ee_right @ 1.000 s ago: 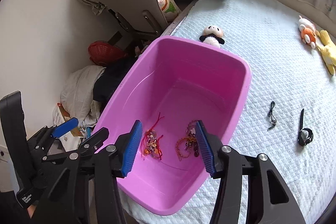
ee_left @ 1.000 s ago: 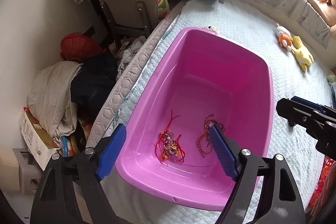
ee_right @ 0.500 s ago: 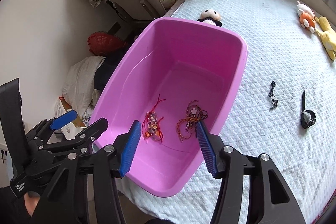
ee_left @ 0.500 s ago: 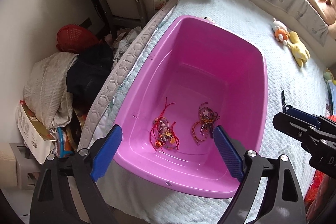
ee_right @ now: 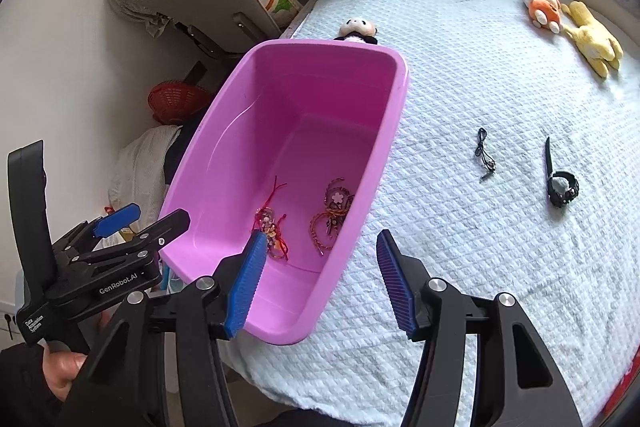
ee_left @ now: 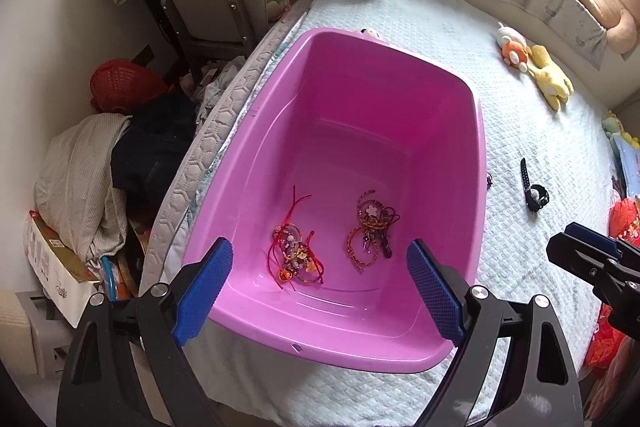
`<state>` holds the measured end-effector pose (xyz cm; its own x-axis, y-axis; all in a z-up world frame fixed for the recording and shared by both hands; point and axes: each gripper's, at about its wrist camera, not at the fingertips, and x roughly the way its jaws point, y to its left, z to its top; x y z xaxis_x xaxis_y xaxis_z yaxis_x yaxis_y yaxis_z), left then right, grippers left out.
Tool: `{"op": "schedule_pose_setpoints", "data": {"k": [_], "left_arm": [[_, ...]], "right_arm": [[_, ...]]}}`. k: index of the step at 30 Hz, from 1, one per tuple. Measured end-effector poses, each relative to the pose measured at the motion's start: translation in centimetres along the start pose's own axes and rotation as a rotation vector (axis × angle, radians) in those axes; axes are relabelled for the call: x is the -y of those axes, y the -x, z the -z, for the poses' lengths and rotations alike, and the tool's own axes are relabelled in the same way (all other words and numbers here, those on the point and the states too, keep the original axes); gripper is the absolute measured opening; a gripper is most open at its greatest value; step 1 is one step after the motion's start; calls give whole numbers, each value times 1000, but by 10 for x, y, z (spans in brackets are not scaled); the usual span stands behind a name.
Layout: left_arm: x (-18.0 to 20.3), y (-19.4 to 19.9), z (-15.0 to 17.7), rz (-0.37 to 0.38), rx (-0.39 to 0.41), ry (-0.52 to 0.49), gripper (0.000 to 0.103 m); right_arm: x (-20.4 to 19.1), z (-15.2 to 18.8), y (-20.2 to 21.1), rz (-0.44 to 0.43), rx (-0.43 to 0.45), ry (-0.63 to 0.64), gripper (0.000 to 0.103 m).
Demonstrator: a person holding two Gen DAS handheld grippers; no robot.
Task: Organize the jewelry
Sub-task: 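Withdraw both open tools from the tub toward the watch and earphones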
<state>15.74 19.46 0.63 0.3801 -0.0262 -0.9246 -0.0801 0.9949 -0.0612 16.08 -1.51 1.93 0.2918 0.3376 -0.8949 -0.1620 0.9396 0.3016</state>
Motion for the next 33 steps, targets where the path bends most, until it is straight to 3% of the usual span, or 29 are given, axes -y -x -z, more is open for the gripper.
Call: {"op": "schedule_pose_setpoints", "data": {"k": [11, 22, 33], "left_arm": [[55, 11, 3, 58, 20, -71, 87], [164, 22, 19, 106, 42, -190, 89], [266, 22, 57, 34, 28, -185, 94]], "right_arm": [[62, 41, 36, 52, 42, -115, 55], [171, 93, 86, 101, 110, -263, 61], [284, 122, 114, 86, 153, -212, 65]]}}
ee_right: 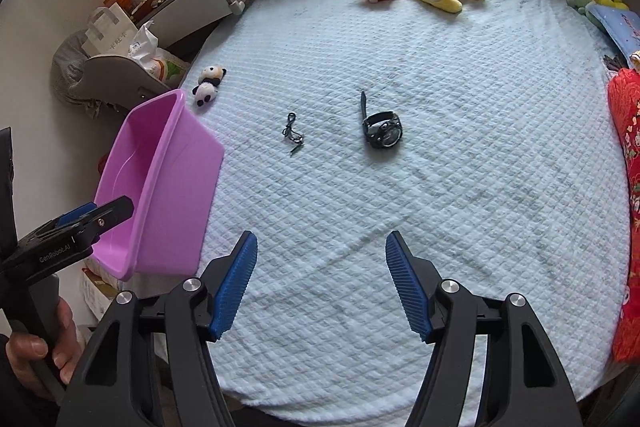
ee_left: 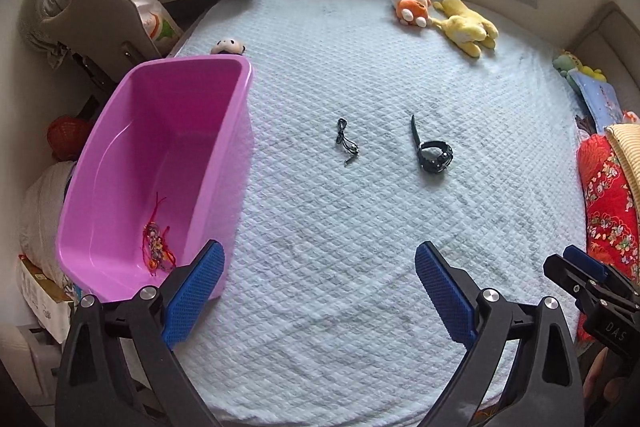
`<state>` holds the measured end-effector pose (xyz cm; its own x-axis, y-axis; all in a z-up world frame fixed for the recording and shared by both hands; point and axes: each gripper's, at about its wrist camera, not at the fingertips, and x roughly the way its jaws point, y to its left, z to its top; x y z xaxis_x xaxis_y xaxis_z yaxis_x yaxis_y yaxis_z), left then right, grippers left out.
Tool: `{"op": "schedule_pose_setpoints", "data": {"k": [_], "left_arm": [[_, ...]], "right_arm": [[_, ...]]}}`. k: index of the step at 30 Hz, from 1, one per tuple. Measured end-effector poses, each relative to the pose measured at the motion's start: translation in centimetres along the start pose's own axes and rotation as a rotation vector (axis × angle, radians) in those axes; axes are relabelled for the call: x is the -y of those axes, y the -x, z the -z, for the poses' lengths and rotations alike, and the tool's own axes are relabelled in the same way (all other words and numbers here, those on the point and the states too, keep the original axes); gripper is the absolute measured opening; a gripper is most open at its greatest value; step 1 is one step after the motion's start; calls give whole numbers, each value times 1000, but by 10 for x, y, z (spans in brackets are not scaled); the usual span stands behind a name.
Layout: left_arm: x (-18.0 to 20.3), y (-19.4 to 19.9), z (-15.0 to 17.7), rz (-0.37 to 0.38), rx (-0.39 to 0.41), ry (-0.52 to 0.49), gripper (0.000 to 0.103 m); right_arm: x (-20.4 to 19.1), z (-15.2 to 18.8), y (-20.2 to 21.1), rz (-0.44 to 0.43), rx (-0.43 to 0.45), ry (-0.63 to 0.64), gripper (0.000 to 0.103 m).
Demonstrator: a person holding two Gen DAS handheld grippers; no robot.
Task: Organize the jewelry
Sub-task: 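Withdraw both open tools from the tub toward the watch and earphones, then lower the left tool to the black cord while the right tool approaches the black watch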
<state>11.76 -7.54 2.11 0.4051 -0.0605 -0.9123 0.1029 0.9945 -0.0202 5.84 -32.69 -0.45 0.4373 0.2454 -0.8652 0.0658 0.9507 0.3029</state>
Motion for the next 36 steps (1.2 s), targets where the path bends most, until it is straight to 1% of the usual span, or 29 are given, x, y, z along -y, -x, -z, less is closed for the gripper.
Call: {"op": "schedule_pose_setpoints", "data": {"k": [5, 9, 11, 13, 17, 19, 22, 25, 28, 33, 36], "left_arm": [[39, -11, 3, -46, -18, 3, 95], [57, -27, 0, -56, -27, 33, 96], [62, -38, -2, -61, -35, 37, 96], [65, -51, -6, -67, -41, 32, 96], [62, -83, -13, -76, -27, 25, 96], [59, -102, -15, -72, 7, 27, 96], [53, -141, -10, -87, 91, 18, 96], [49, -183, -7, -91, 129, 8, 96], [44, -219, -12, -68, 143, -1, 96], [43, -262, -25, -55, 151, -39, 96], [42, -278, -33, -41, 169, -49, 96]], "right_arm": [[42, -5, -13, -17, -23, 37, 65], [64, -10, -29, -6, -29, 50, 66], [72, -13, -39, -10, -33, 38, 68], [79, -15, -50, -5, -36, 26, 68], [82, -18, -79, 5, -28, 21, 69], [80, -19, -96, 18, 8, 46, 73], [79, -15, -131, 36, 72, 70, 74], [77, -12, -170, 39, 120, 80, 74], [73, -15, -200, 65, 174, 89, 74], [72, -31, -239, 77, 199, 51, 74], [70, -41, -257, 110, 207, 69, 74]]}}
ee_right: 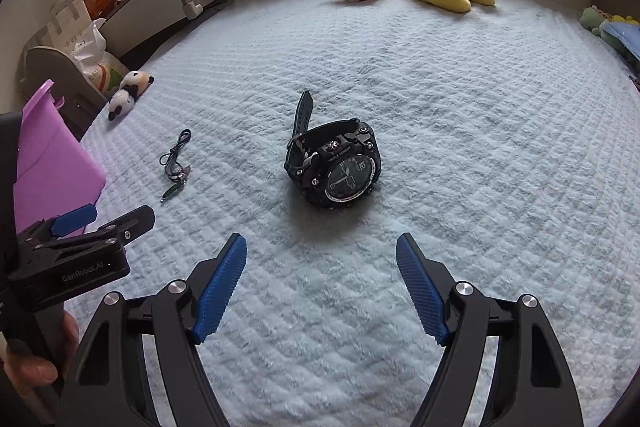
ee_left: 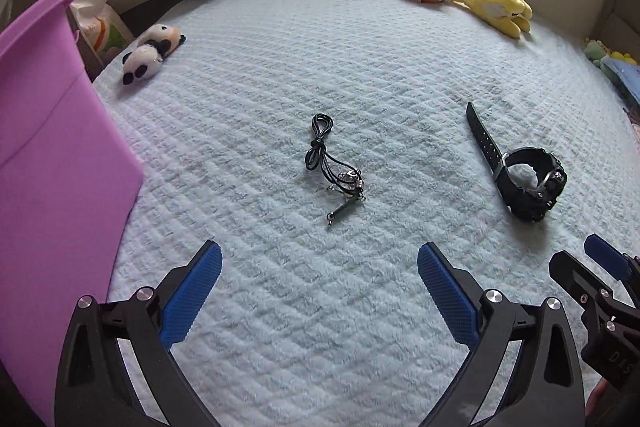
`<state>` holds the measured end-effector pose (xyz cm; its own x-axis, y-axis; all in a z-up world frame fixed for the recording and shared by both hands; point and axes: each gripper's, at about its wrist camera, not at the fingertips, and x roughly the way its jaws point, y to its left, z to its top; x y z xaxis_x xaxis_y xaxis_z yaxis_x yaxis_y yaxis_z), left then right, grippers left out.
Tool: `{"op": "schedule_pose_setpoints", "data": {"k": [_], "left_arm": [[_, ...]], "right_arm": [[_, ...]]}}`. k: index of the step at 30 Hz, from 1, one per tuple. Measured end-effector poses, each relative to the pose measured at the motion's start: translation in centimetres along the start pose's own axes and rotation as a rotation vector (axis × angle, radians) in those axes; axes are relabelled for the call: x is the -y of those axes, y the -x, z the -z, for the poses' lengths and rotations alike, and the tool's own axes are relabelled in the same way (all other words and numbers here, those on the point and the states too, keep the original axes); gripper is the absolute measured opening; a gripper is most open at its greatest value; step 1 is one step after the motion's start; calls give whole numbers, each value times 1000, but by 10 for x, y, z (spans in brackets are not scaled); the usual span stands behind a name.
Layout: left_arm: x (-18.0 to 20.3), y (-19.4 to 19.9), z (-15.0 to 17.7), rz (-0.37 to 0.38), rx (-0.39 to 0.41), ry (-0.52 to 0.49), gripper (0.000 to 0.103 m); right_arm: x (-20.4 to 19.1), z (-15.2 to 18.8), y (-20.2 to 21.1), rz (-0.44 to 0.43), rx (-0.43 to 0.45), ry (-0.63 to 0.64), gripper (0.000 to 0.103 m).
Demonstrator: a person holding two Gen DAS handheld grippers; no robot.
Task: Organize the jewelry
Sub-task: 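Lower the left tool to the black cord while the right tool approaches the black watch, then grasp the black cord with the left tool while the right tool grasps the black watch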
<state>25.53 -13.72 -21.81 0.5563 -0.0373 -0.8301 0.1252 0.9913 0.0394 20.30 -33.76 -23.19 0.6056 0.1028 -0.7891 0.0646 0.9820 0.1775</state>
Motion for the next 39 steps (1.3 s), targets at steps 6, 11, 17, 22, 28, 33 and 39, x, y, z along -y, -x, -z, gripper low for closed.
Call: {"op": "schedule_pose_setpoints", "data": {"k": [6, 11, 17, 22, 28, 33, 39], "left_arm": [[0, -33, -11, 22, -6, 26, 96], [5, -47, -15, 29, -3, 11, 96], [10, -58, -21, 34, -2, 2, 96], [10, -66, -24, 34, 6, 16, 97], [10, -72, -31, 30, 33, 21, 97], [10, -81, -39, 36, 40, 29, 97], [11, -82, -40, 40, 38, 21, 94]], "right_arm": [[1, -10, -23, 49, 14, 2, 74], [4, -16, -34, 83, 13, 34, 74], [4, -22, -51, 84, -5, 48, 74], [2, -30, -60, 84, 14, 54, 76], [2, -38, -69, 90, 22, 61, 76], [4, -42, -74, 88, 18, 54, 76], [1, -44, -80, 108, 8, 71, 76]]}}
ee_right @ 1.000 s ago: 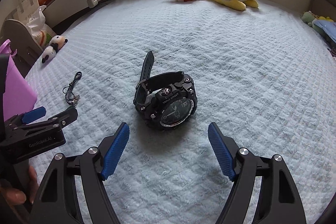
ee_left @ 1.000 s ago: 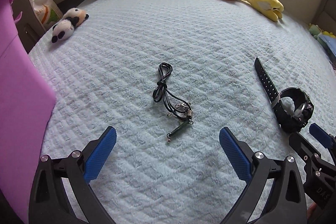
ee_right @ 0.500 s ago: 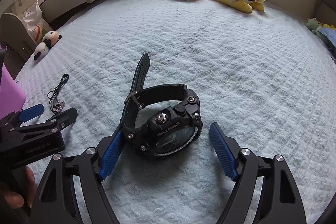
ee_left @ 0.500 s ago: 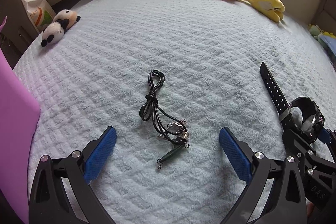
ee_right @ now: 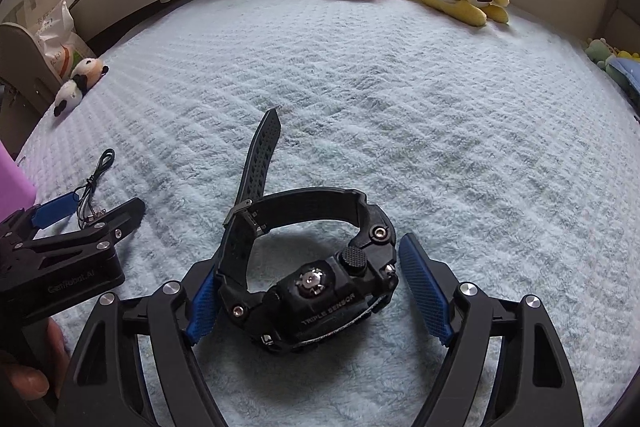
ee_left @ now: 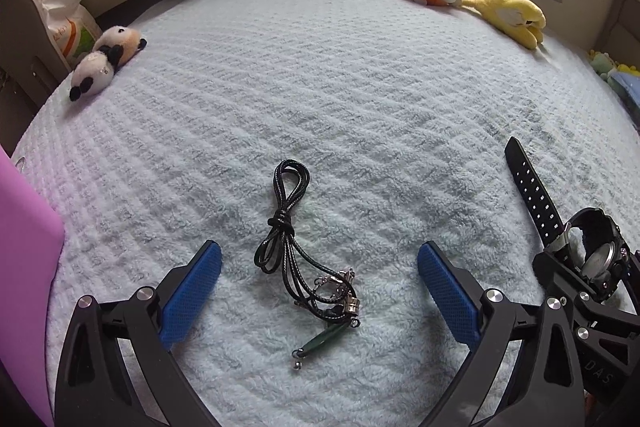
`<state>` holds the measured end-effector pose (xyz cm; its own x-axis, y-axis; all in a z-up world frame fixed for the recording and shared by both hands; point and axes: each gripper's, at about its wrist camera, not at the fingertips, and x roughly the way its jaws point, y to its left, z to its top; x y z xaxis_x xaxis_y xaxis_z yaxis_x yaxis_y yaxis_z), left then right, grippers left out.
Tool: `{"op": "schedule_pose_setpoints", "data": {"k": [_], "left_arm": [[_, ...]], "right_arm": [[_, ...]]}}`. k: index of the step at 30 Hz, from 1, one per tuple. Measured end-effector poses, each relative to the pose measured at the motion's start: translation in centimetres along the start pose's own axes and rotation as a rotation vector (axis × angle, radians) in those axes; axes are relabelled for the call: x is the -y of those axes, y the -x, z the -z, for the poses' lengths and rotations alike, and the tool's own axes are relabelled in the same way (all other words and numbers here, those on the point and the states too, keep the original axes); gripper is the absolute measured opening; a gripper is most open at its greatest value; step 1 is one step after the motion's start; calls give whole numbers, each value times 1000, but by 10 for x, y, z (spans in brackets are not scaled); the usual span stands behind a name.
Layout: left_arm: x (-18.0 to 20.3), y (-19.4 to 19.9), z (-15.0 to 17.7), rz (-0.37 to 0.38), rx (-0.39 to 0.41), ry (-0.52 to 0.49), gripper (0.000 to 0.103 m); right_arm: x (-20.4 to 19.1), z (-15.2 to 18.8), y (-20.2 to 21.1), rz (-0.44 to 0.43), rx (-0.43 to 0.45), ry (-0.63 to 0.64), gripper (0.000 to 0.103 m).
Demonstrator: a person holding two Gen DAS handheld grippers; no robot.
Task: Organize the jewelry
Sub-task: 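Grasp the black cord with the left tool while the right tool grasps the black watch, then lift the cord and watch and carry both tools over the pink tub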
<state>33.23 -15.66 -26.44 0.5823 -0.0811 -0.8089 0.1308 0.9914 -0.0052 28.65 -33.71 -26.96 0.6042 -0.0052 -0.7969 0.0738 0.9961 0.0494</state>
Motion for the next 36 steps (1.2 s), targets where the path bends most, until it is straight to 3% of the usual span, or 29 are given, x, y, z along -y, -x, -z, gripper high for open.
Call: {"op": "schedule_pose_setpoints", "data": {"k": [6, 8, 9, 10, 11, 18, 19, 27, 36], "left_arm": [[4, 11, 11, 0, 14, -33, 69], [7, 14, 13, 14, 20, -46, 53], [8, 16, 14, 10, 24, -52, 49], [8, 18, 15, 15, 27, -55, 31], [9, 20, 17, 21, 26, -61, 25], [9, 33, 27, 31, 28, -75, 23], [9, 34, 29, 38, 19, -75, 7], [16, 67, 50, 68, -18, -87, 6], [28, 144, 67, 84, -27, -104, 6]], "right_arm": [[0, 1, 3, -13, 11, 7, 71], [-1, 2, 6, -19, 17, 10, 66], [-1, 3, 6, -23, 17, 8, 66], [0, 3, 7, -30, 18, 2, 66], [1, 3, 9, -37, 20, -4, 66], [2, 13, 24, -63, 27, -22, 66], [2, 15, 26, -68, 25, -24, 66], [3, 41, 61, -98, -19, -34, 66], [18, 63, 136, -109, -61, -44, 66]]}}
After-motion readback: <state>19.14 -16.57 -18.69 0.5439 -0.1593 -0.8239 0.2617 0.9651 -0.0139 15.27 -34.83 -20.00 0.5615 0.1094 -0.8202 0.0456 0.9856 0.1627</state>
